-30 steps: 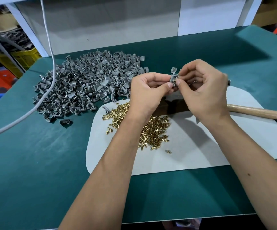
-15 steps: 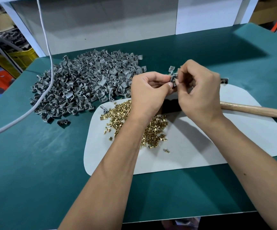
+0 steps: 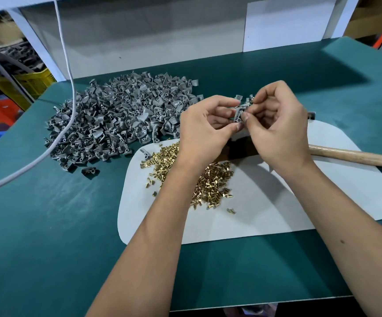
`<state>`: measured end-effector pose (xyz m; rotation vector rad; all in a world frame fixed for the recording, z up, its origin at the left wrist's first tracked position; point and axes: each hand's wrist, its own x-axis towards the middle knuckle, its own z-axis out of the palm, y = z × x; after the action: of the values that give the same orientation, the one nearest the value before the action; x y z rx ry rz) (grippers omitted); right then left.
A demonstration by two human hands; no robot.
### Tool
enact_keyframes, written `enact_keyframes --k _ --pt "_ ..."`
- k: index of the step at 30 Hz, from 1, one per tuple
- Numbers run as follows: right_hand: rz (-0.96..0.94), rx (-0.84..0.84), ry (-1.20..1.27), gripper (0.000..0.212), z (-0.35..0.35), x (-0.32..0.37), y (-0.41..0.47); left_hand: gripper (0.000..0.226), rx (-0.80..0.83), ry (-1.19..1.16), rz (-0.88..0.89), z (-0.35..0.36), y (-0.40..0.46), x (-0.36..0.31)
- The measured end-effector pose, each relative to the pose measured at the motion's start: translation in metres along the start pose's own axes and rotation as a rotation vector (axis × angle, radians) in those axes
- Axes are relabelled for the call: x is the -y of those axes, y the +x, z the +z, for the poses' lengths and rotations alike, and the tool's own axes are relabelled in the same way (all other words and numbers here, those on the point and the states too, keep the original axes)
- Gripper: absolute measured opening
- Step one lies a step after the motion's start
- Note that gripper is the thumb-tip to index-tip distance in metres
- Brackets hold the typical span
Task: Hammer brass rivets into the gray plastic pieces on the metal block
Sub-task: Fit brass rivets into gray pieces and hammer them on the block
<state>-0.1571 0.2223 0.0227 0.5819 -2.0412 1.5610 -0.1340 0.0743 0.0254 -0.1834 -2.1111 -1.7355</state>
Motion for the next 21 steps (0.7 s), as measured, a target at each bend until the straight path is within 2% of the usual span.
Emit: enact_keyframes --k 10,15,21 --pt "-0.103 0.036 -0.068 0.015 -0.003 -0.001 0.000 0.033 0.018 -0.103 0.018 -0.009 0.003 0.004" --pt "-0.221 0.040 -0.179 0.009 -0.006 0.000 0.001 0.032 0.064 -0.167 -0.030 -0.011 0.003 0.005" --pt "-0.267 0.081 -0.256 0.008 -0.007 0.004 0.003 0.015 0.076 -0.134 -0.058 -0.012 0.003 0.005"
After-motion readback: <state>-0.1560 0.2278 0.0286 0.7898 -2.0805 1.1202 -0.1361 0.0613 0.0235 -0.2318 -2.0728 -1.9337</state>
